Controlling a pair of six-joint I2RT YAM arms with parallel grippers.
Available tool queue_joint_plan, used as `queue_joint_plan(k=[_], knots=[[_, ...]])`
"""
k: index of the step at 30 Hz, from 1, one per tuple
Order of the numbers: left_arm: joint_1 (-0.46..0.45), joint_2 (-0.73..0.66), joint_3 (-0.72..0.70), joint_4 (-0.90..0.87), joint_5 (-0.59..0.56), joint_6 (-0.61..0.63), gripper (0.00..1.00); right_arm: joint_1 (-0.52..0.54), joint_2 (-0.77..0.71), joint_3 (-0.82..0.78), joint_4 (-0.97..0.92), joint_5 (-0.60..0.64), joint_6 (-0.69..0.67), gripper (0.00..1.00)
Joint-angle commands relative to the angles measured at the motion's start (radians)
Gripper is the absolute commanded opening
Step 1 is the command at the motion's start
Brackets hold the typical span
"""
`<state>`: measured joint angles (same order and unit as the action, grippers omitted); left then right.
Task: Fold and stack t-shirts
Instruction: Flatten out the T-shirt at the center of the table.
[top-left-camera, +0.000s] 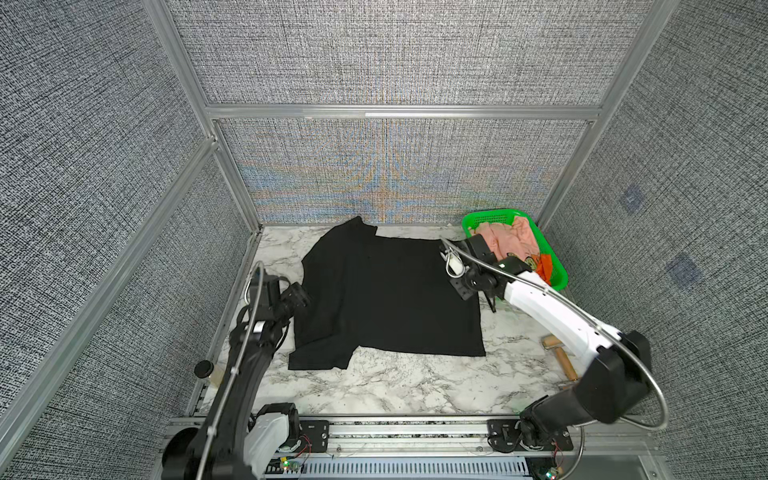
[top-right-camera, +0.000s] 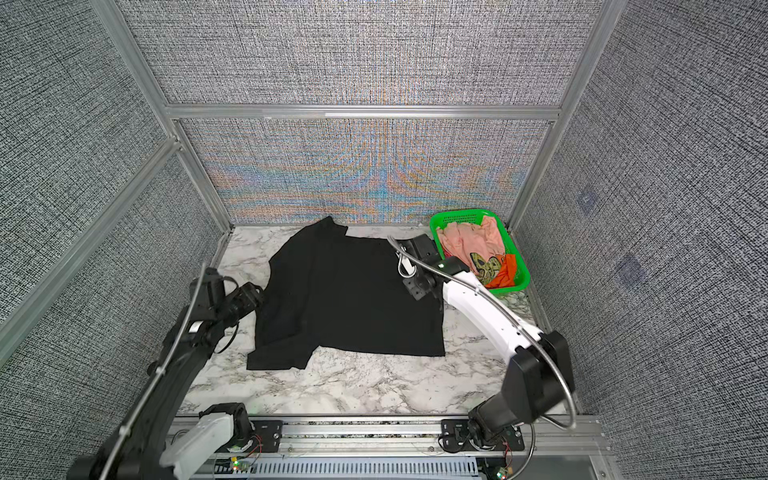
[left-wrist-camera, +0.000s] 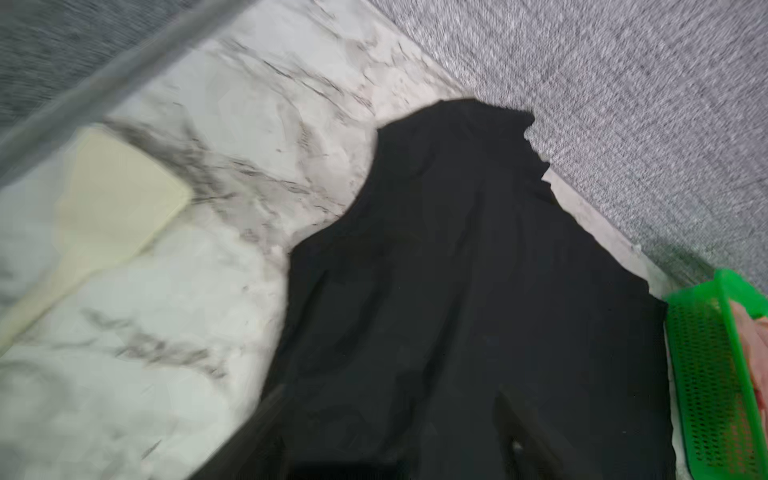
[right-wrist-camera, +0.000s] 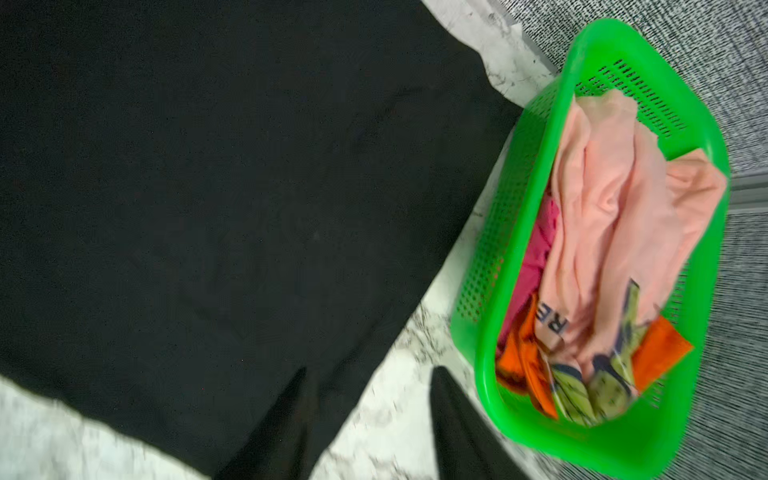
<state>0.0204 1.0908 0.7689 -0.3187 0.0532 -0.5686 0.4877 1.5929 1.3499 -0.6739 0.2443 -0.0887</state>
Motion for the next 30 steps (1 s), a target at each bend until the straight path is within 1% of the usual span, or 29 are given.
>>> queue_joint_plan(k=[1, 2, 3, 4, 5, 6, 7, 8, 10, 12, 16, 19, 21, 25, 30], knots=[[0.001, 0.254, 0.149, 0.221, 0.131, 0.039, 0.33, -0.022, 0.157, 0.08, 0.153, -0.065, 0.247, 0.25], [0.003, 0.382, 0.255, 0.149, 0.14, 0.062, 0.2, -0.029, 0.218, 0.11, 0.177, -0.071, 0.29, 0.19], [0.003, 0.496, 0.354, 0.065, 0.161, 0.095, 0.1, -0.035, 0.268, 0.137, 0.193, -0.072, 0.316, 0.18], [0.002, 0.621, 0.453, 0.01, 0.21, 0.117, 0.0, -0.042, 0.322, 0.175, 0.202, -0.062, 0.342, 0.16], [0.003, 0.728, 0.526, -0.025, 0.257, 0.125, 0.0, -0.049, 0.37, 0.212, 0.198, -0.056, 0.363, 0.15], [0.003, 0.805, 0.565, -0.029, 0.294, 0.127, 0.0, -0.057, 0.409, 0.237, 0.188, -0.055, 0.375, 0.15], [0.002, 0.876, 0.592, -0.032, 0.302, 0.115, 0.0, -0.065, 0.447, 0.263, 0.175, -0.055, 0.382, 0.15], [0.004, 0.936, 0.613, -0.043, 0.29, 0.106, 0.0, -0.072, 0.476, 0.282, 0.153, -0.056, 0.388, 0.15], [0.004, 0.994, 0.609, -0.063, 0.231, 0.083, 0.0, -0.085, 0.503, 0.274, 0.139, -0.056, 0.401, 0.15], [0.006, 1.005, 0.556, -0.043, 0.214, 0.07, 0.0, -0.102, 0.51, 0.223, 0.162, -0.066, 0.417, 0.16], [0.007, 0.993, 0.435, 0.019, 0.171, 0.028, 0.0, -0.149, 0.549, 0.181, 0.185, -0.107, 0.431, 0.16], [0.004, 0.988, 0.437, -0.012, 0.139, 0.013, 0.0, -0.152, 0.556, 0.152, 0.196, -0.112, 0.413, 0.16], [0.001, 0.969, 0.432, -0.058, 0.072, -0.007, 0.0, -0.153, 0.55, 0.126, 0.2, -0.111, 0.398, 0.16], [0.003, 0.889, 0.325, -0.112, -0.027, -0.032, 0.0, -0.153, 0.546, 0.091, 0.182, -0.14, 0.363, 0.17], [0.003, 0.762, 0.156, -0.141, -0.066, -0.106, 0.0, -0.139, 0.514, 0.031, 0.164, -0.2, 0.349, 0.16]])
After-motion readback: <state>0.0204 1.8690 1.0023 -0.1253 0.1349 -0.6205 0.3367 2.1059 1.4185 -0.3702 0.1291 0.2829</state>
